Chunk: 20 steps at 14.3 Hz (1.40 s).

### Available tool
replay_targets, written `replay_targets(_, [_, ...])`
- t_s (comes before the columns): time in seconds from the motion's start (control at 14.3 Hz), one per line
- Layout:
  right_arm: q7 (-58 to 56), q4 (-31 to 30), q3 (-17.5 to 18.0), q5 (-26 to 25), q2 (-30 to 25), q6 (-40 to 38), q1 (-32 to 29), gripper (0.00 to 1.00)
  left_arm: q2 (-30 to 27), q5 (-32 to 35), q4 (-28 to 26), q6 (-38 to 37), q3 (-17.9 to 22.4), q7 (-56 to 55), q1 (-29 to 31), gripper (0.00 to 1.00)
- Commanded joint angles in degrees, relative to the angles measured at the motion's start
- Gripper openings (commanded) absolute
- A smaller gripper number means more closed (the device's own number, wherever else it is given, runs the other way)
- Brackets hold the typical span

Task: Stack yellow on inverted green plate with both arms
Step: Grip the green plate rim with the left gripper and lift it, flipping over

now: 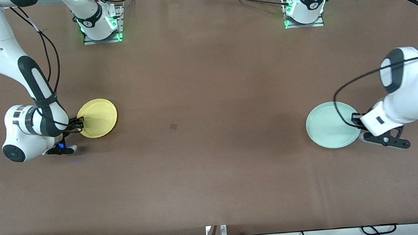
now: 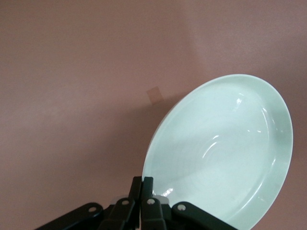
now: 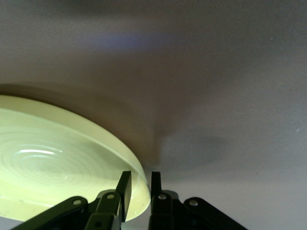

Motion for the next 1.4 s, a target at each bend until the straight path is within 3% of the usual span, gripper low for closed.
replay_targets(0.0, [-0.9,-0.3,0.5,0.8,-0.3,0.0,-0.7,0.07,0.3,7.4,3.3,-8.7,0.6,-18.7,-9.5,0.01])
replay_targets(0.07, [-0.9,-0.1,0.5,0.8,-0.3,0.0,-0.7,0.00,0.6,10.7,3.3,-9.3,0.7,-24.5,-12.8,0.01])
replay_targets(0.42, [-1.1,3.3,0.7,0.7,-1.2,-2.4,-0.5,0.00,5.6,26.9,3.4,-15.4,0.9,-44.6,-27.8,0.01])
replay_targets(0.77, [-1.9,11.1,0.8,1.5,-2.2,-11.6,-0.6,0.00,10.3,30.7,4.5,-21.4,1.5,-55.8,-36.7,0.01])
replay_targets(0.98, [-2.5,16.1,0.8,9.0,-2.9,-16.7,-0.5,0.00,14.3,33.4,5.6,-23.9,1.6,-61.3,-41.0,0.01])
replay_targets(1.33, [-1.9,17.2,0.9,18.3,-2.3,-16.5,1.2,0.00,16.8,33.5,5.6,-24.0,1.5,-67.9,-42.8,0.01])
